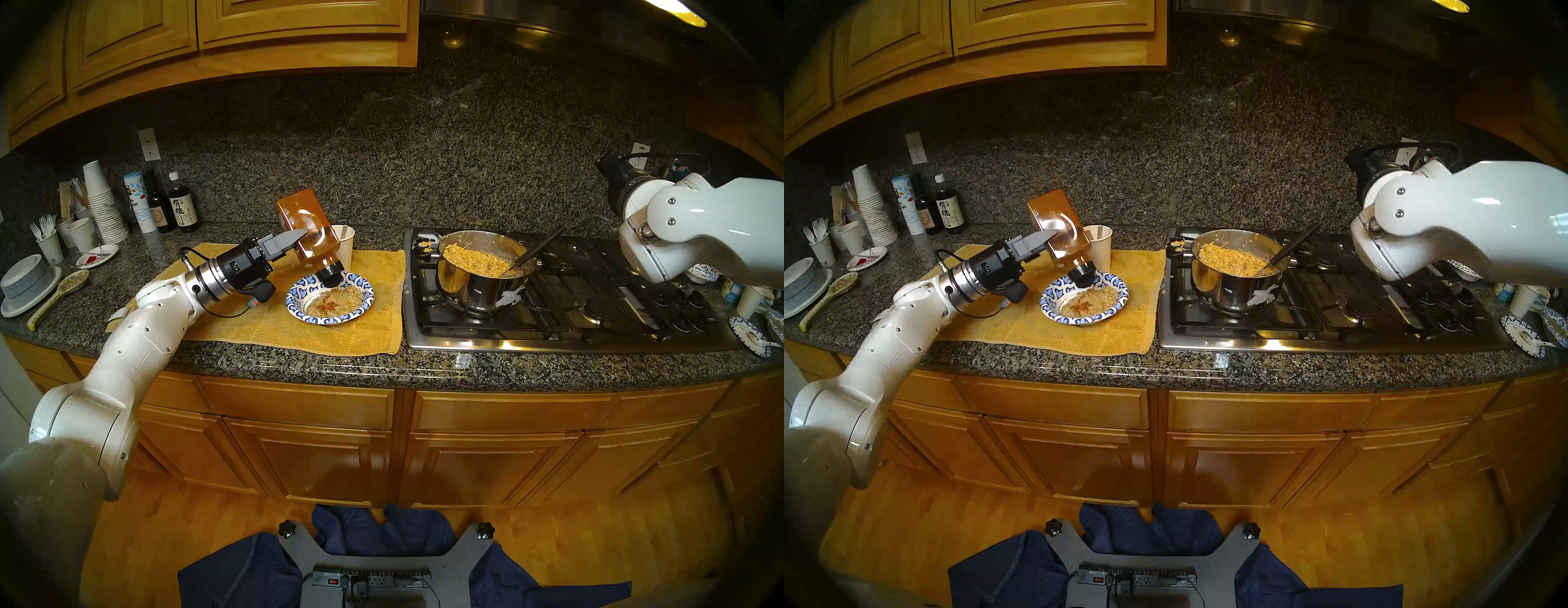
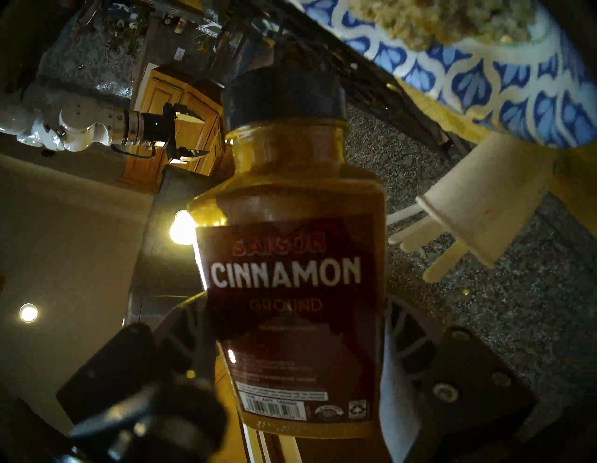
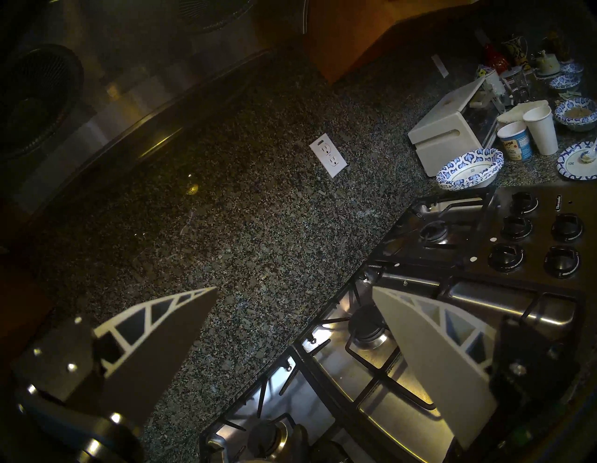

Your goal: Scoop oatmeal into bowl, add cinnamon, and put a spoon inside bowl

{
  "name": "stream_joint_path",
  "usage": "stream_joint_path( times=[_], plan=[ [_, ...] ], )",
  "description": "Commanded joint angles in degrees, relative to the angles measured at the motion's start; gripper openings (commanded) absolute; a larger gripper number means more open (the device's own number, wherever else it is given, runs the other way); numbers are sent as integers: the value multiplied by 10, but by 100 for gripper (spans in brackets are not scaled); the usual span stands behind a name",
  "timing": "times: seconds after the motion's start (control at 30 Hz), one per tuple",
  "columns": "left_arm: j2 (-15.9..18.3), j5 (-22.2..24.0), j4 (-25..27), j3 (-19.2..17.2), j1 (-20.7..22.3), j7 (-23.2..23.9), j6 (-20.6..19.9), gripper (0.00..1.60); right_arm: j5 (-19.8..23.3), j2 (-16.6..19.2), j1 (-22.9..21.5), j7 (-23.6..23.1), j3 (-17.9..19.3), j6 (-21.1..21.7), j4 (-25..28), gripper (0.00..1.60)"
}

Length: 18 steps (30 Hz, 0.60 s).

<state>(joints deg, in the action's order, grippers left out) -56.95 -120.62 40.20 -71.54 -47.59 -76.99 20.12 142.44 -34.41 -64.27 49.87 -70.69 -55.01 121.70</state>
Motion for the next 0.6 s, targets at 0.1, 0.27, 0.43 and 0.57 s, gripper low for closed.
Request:
stream_joint_path(
  times=[0.1, 0.27, 0.43, 0.57],
  plan=[
    [-11, 24, 34, -30, 37, 2, -9, 0, -7, 2, -16, 26, 11, 0, -5, 160],
    [-31, 41, 54, -61, 61, 17, -7, 0, -1, 1, -15, 13, 8, 0, -6, 160],
    [-38, 43, 52, -69, 60, 26, 1, 0, -3, 1, -17, 23, 9, 0, -6, 160],
    [-30, 39, 58, -66, 35, 27, 5, 0, -11, 1, -17, 38, 13, 0, -5, 160]
  ],
)
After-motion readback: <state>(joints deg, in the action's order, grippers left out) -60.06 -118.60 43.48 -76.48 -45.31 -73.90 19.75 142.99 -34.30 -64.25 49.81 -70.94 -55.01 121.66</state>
